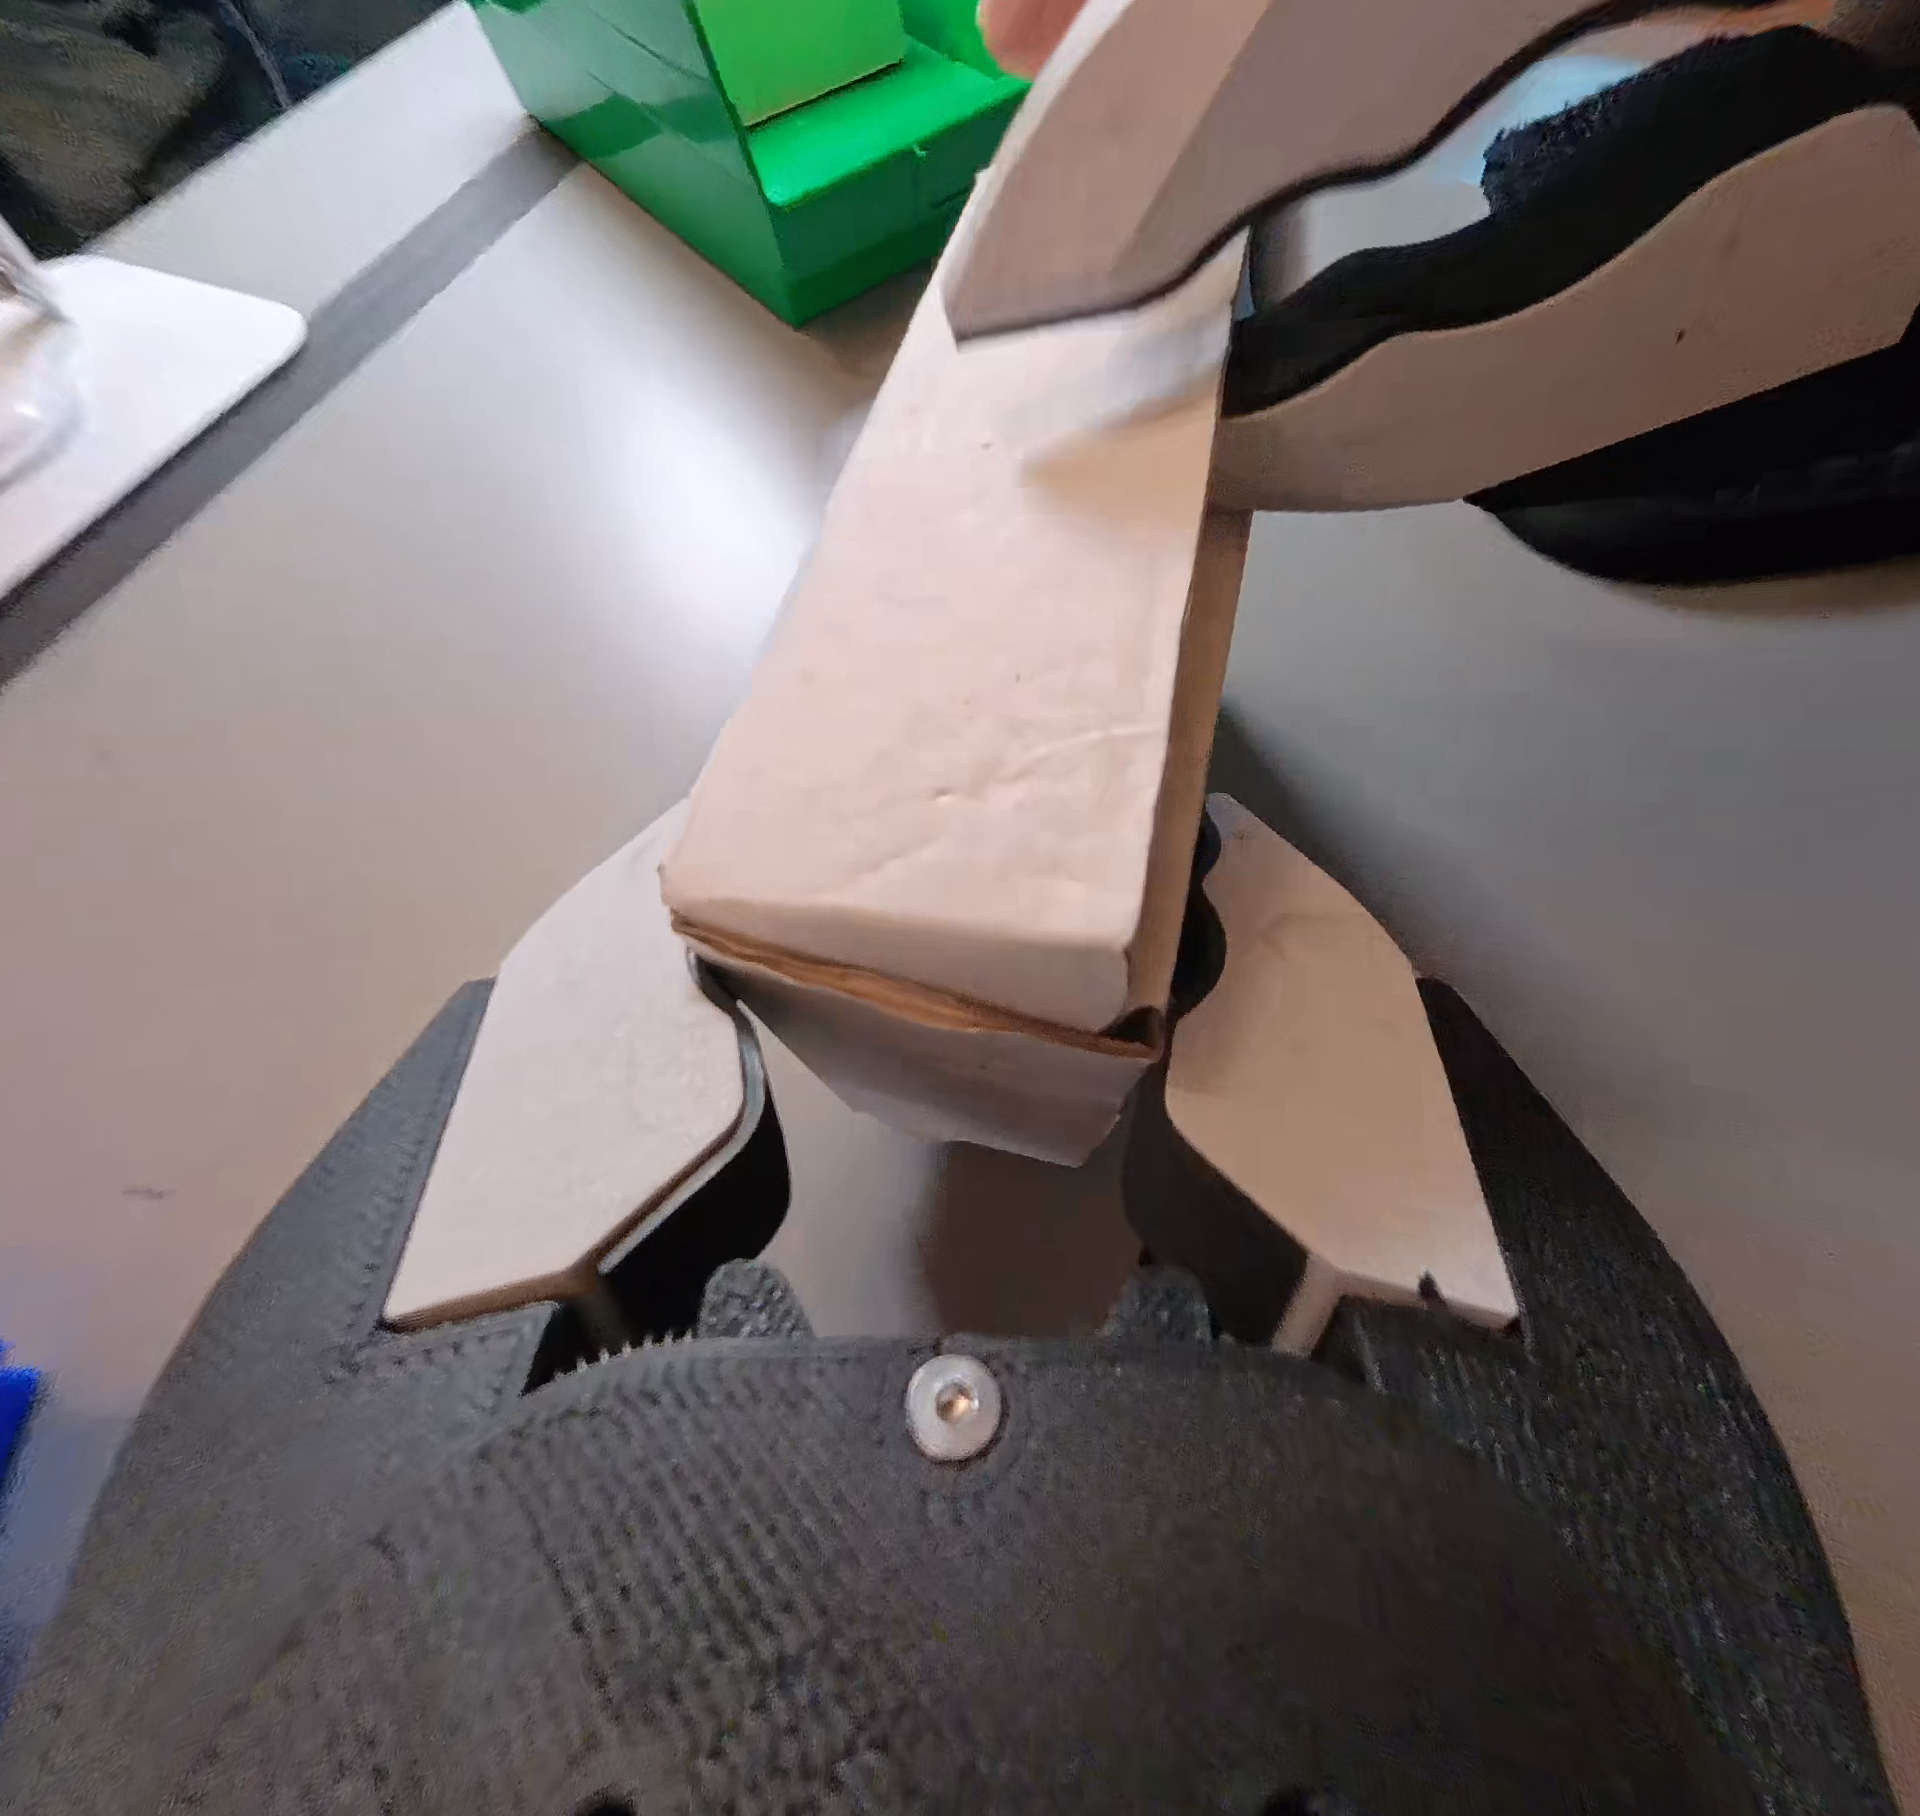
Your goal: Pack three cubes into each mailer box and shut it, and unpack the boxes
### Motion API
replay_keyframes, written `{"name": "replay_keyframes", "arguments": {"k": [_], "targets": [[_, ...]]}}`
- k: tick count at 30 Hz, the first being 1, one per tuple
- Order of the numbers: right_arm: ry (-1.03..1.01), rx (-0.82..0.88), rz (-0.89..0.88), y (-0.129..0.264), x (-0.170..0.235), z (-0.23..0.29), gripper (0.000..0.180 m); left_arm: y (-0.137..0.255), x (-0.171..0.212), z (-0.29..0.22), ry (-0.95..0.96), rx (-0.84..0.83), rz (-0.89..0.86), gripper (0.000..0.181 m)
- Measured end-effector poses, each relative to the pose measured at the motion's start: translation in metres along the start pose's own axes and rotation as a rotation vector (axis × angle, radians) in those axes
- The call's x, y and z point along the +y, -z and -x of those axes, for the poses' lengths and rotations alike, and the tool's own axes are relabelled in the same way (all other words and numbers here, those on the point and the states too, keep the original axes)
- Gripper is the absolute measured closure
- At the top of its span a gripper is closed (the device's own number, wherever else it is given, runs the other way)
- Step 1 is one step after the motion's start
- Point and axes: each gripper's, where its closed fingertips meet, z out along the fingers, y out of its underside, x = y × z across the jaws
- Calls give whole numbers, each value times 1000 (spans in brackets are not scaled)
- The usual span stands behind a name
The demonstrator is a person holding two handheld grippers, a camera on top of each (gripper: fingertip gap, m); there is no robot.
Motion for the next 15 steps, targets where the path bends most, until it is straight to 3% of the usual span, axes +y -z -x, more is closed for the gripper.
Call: {"name": "replay_keyframes", "arguments": {"k": [1,5,8,11,13,15], "targets": [[22,1,-1,-1,0,2,172,1,-1,2,-24,-30,0,99],[-72,-72,-61,5,-5,-4,178,2,-4,3,-103,-43,-39,99],[-201,-270,-67,13,-4,-8,175,0,-4,9,-365,-143,-75,99],[-318,-425,-98,17,-5,-14,176,2,-11,17,-492,-231,-152,101],[-298,-397,-61,11,5,-28,179,3,-6,28,-452,-244,-139,94],[-285,-362,-28,8,14,-43,178,6,2,30,-324,-146,-137,89]]}}
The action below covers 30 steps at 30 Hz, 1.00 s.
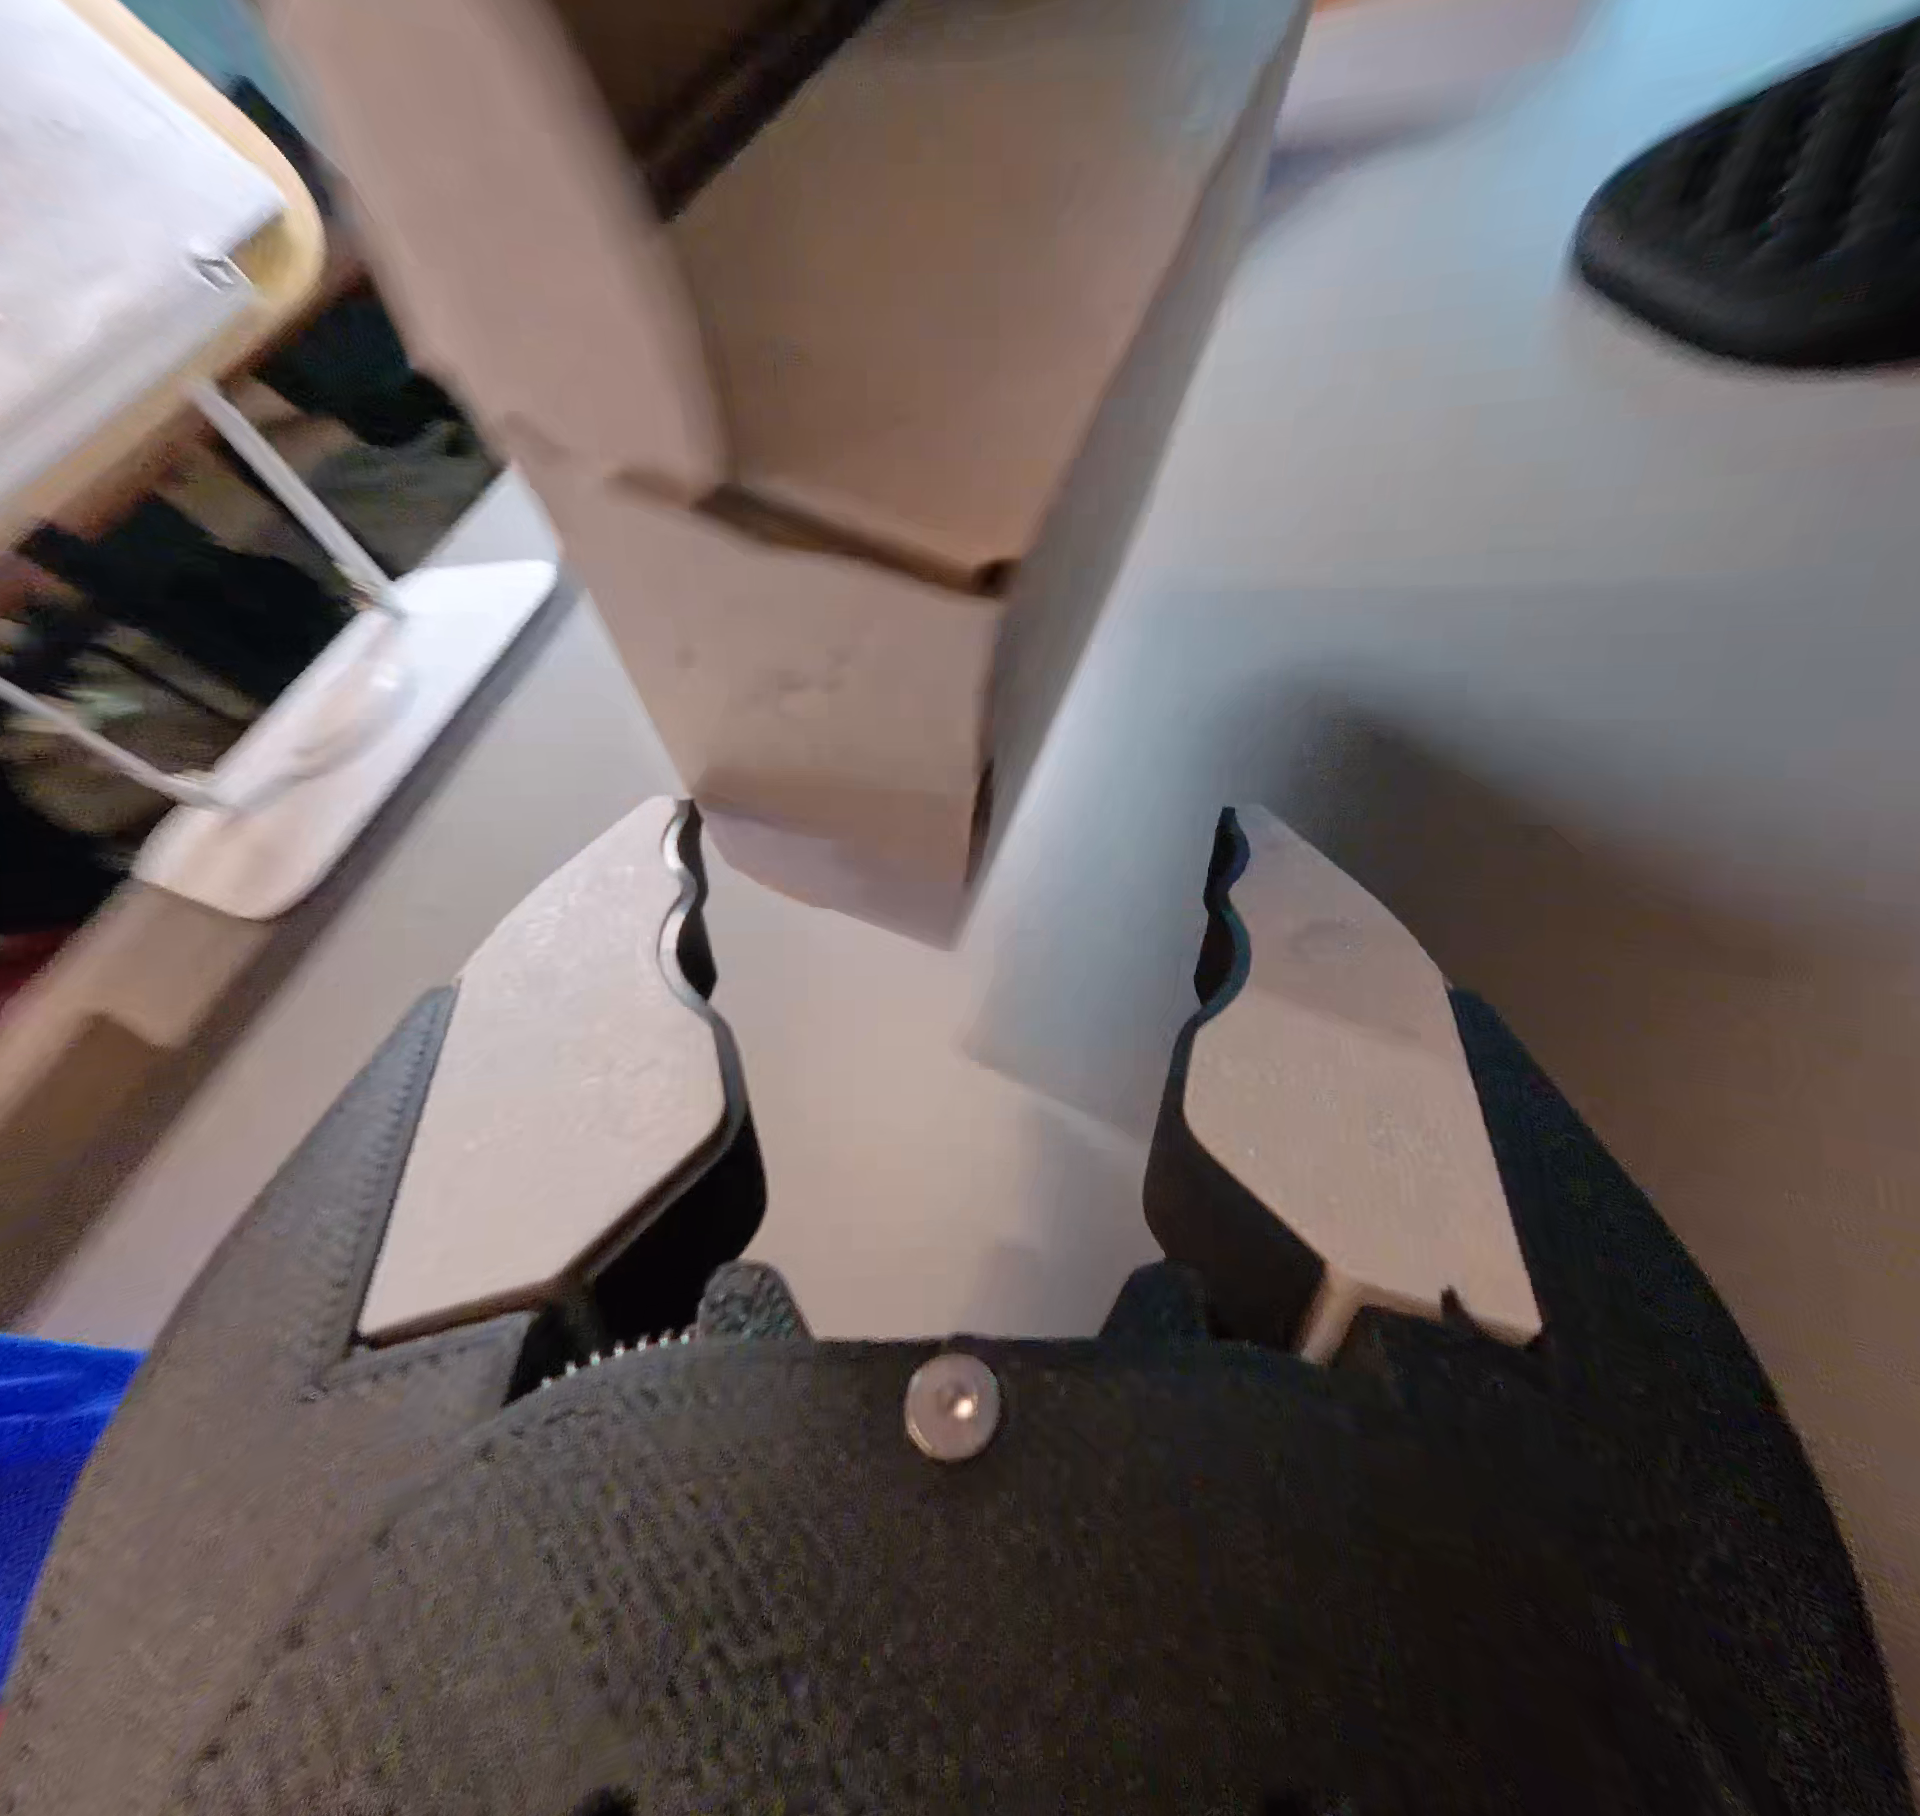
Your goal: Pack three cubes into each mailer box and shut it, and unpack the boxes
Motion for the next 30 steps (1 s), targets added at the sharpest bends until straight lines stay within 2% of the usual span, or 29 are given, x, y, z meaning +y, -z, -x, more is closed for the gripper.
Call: {"name": "replay_keyframes", "arguments": {"k": [5,8,10,13,20,30], "targets": [[-5,84,54,-2,9,-3,178,25,-21,4,448,263,-152,86],[-60,56,31,-7,7,14,178,31,-28,19,695,275,-230,96],[-77,40,5,-9,1,25,178,26,-26,17,766,273,-222,98],[-120,-28,-28,-10,-7,40,178,17,-17,-2,643,261,-126,108],[-220,-122,-110,4,-18,29,178,1,32,-30,257,165,169,109],[-271,-244,-151,-4,0,-3,178,17,30,-30,142,114,143,121]]}}
